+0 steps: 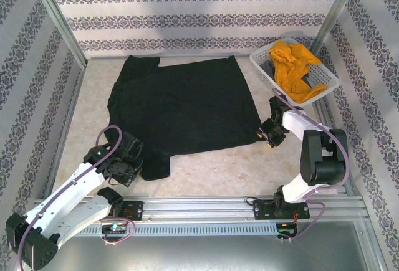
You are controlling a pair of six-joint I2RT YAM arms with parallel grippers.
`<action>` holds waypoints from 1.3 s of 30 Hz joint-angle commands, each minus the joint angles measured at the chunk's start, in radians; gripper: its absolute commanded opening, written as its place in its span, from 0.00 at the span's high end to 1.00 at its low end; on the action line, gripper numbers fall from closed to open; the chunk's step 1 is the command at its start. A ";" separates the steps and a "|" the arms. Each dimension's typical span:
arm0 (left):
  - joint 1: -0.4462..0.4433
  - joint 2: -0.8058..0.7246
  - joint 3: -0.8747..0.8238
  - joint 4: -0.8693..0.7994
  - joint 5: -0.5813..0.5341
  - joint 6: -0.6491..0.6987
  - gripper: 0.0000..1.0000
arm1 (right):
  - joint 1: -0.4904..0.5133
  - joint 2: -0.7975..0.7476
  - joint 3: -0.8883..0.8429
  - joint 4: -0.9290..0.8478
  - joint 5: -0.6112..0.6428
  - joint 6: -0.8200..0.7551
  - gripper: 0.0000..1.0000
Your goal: Fold and stack the t-shirts
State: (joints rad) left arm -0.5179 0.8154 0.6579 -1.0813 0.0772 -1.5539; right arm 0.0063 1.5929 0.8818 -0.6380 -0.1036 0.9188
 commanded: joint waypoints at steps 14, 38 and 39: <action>-0.015 -0.026 0.047 0.042 -0.137 -0.041 1.00 | 0.001 0.021 0.036 0.051 0.003 0.020 1.00; 0.336 0.221 0.205 0.531 -0.103 0.313 1.00 | 0.060 0.026 0.285 -0.104 -0.018 0.068 1.00; 0.348 0.234 0.212 0.540 -0.098 0.322 1.00 | 0.059 0.043 0.303 -0.107 -0.016 0.074 1.00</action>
State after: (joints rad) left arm -0.2005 1.0321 0.8345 -0.6083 -0.0498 -1.3090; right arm 0.0616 1.5963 1.1351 -0.7086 -0.1211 0.9710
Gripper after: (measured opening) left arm 0.049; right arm 0.055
